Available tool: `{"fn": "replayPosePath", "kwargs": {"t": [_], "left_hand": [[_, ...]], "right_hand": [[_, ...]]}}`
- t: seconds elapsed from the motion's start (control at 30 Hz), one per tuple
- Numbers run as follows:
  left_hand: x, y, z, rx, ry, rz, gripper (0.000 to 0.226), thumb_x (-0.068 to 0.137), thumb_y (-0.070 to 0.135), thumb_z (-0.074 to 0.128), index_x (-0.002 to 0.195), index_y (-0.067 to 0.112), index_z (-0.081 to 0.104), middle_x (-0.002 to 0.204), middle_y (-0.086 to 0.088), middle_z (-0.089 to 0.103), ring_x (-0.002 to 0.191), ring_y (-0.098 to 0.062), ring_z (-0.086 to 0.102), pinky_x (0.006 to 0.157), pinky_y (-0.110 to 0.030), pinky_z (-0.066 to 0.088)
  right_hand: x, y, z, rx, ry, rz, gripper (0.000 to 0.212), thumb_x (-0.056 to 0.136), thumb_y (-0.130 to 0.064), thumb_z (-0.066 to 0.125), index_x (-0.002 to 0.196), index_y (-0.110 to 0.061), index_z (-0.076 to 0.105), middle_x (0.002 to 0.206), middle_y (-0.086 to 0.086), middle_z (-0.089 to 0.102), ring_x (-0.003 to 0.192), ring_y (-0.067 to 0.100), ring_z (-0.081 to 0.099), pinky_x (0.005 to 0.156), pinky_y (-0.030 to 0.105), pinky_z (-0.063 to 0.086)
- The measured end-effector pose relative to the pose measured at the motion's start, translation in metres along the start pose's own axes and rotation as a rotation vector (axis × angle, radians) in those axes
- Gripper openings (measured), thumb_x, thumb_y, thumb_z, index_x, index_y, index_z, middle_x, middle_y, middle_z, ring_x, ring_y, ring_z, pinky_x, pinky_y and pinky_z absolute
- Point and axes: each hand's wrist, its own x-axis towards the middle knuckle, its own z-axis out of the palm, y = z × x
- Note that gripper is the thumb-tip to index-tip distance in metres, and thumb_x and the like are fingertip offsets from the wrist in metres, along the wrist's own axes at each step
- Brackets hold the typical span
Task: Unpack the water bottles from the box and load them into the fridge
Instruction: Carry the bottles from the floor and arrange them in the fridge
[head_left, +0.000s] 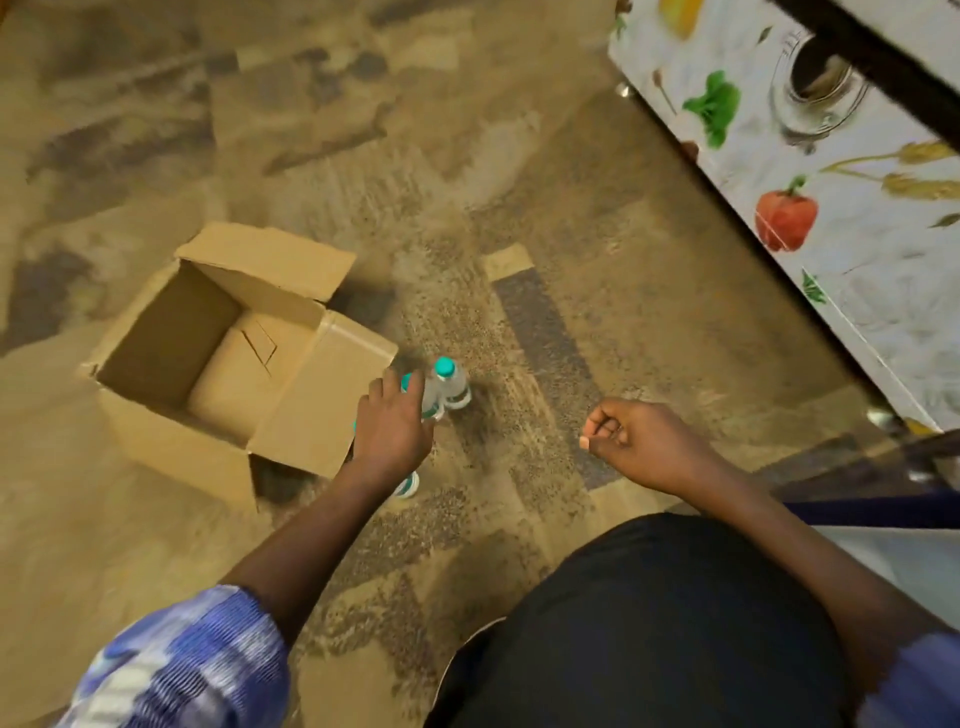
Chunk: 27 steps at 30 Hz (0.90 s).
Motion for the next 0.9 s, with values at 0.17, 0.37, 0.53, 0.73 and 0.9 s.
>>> {"fn": "replayPosePath", "kwargs": {"t": [0.17,0.37,0.53,0.73,0.9], "left_hand": [[0.029,0.003,0.021,-0.026,0.011,0.138,0.068,0.088,0.037,0.062,0.147,0.017,0.033,0.134,-0.015,0.049,0.120,-0.035,0.045,0.100,-0.047,0.038],[0.062,0.020,0.022,-0.009,0.031,0.195,0.033,0.092,0.025,0.059,0.124,0.014,0.052,0.113,-0.012,0.057,0.103,-0.031,0.052,0.089,-0.043,0.039],[0.048,0.053,-0.003,-0.175,0.019,0.290,0.017,0.087,0.026,0.062,0.101,0.016,0.058,0.092,0.001,0.058,0.082,-0.016,0.050,0.086,-0.039,0.048],[-0.009,0.109,-0.056,-0.734,-0.020,0.328,0.019,0.081,0.026,0.073,0.094,0.022,0.059,0.080,0.013,0.056,0.068,0.000,0.051,0.060,-0.018,0.041],[-0.020,0.115,-0.066,-1.013,-0.023,0.320,0.028,0.086,0.039,0.071,0.107,0.021,0.064,0.084,0.002,0.062,0.073,-0.013,0.058,0.064,-0.034,0.053]], "right_hand": [[0.008,0.001,0.018,-0.032,-0.023,-0.031,0.006,0.089,-0.031,0.070,0.091,-0.026,0.067,0.088,-0.012,0.065,0.081,0.004,0.063,0.074,0.032,0.056],[0.008,0.002,0.027,-0.043,-0.006,-0.078,0.004,0.089,-0.030,0.069,0.091,-0.028,0.066,0.085,-0.014,0.065,0.078,0.000,0.062,0.072,0.032,0.057],[0.008,0.006,0.029,-0.109,0.019,-0.075,0.043,0.087,-0.042,0.069,0.126,-0.034,0.051,0.115,-0.009,0.061,0.089,0.003,0.061,0.073,0.026,0.047],[0.007,0.000,0.028,-0.031,0.009,-0.132,0.096,0.071,-0.055,0.079,0.149,-0.040,0.025,0.142,-0.009,0.050,0.121,0.012,0.054,0.096,0.043,0.052],[-0.001,0.002,0.022,-0.022,0.071,-0.159,0.052,0.075,-0.042,0.081,0.114,-0.028,0.050,0.095,-0.014,0.064,0.080,0.003,0.061,0.060,0.025,0.046]]}}
